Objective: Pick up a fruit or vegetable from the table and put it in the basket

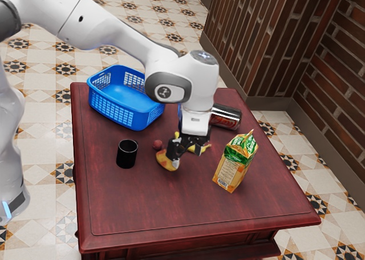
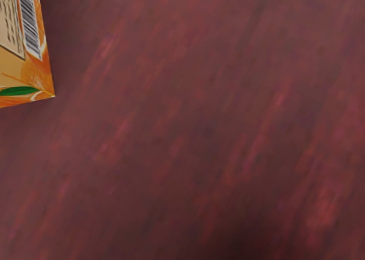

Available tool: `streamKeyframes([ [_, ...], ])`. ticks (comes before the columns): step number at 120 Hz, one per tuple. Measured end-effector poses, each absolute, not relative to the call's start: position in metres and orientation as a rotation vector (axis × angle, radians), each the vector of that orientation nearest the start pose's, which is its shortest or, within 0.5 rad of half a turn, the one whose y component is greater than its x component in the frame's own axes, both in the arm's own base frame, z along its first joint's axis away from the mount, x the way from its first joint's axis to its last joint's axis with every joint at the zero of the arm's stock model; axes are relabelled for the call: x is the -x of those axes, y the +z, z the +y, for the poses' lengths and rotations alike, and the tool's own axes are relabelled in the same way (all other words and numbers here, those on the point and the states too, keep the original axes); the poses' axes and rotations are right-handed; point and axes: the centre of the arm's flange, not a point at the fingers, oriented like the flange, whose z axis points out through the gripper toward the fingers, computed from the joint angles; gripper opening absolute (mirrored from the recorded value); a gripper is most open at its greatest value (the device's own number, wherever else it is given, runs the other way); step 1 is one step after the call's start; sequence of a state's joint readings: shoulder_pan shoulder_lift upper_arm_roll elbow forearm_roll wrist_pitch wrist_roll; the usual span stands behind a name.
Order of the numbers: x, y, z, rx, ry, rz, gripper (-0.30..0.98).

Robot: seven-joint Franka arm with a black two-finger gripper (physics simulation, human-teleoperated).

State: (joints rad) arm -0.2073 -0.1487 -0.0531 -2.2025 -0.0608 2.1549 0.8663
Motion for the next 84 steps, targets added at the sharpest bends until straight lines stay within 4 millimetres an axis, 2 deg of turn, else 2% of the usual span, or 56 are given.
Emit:
streamKeyframes([
  [10,-0.485,0.452,-0.140,2.686,-0.170,1.648,0.69],
  [23,-0.482,0.445,-0.123,2.728,-0.154,1.594,0.69],
  [32,-0.482,0.443,-0.118,2.743,-0.152,1.573,0.69],
  [52,-0.481,0.443,-0.119,2.753,-0.154,1.558,0.69],
  [66,-0.469,0.449,-0.122,2.746,-0.174,1.560,0.69],
  [84,-0.466,0.438,-0.097,2.803,-0.142,1.489,0.69],
])
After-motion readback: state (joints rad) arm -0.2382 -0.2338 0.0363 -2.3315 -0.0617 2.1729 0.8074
